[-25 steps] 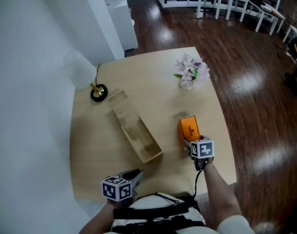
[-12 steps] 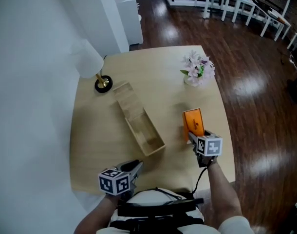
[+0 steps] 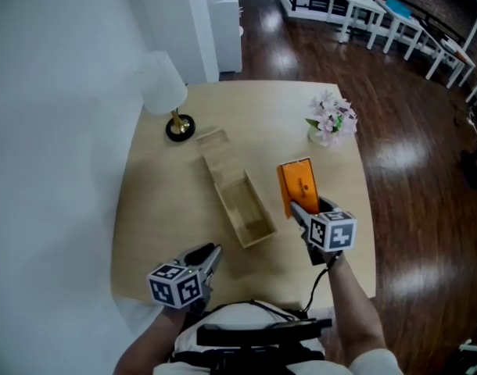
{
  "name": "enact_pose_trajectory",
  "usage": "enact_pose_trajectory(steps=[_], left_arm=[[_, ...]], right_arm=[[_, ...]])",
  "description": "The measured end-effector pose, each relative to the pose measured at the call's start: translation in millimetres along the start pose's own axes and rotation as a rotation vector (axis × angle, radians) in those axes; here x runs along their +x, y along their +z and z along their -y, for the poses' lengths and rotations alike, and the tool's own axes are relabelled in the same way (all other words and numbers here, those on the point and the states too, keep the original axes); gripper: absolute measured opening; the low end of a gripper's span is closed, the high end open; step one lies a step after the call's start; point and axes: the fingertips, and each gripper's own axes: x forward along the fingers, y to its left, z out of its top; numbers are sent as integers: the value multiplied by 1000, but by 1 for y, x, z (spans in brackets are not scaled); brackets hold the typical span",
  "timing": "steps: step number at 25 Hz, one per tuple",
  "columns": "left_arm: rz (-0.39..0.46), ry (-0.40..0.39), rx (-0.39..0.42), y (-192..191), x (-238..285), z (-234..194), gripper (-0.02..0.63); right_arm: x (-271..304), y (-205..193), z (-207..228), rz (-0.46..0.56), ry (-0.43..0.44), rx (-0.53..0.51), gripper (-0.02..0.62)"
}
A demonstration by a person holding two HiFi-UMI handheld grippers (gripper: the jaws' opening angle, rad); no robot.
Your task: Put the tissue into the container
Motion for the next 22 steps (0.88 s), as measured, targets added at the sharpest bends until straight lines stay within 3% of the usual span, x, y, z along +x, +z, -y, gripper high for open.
enact_pose_trajectory(steps=[13,22], left_arm=[[43,65,-37,0,-33,-36,106],[28,64,-58,-12,-45,-43,106]], right_arm=[[45,-10,-102,-94,145,-99,314],[83,-50,-123,-220,134,-135,314]])
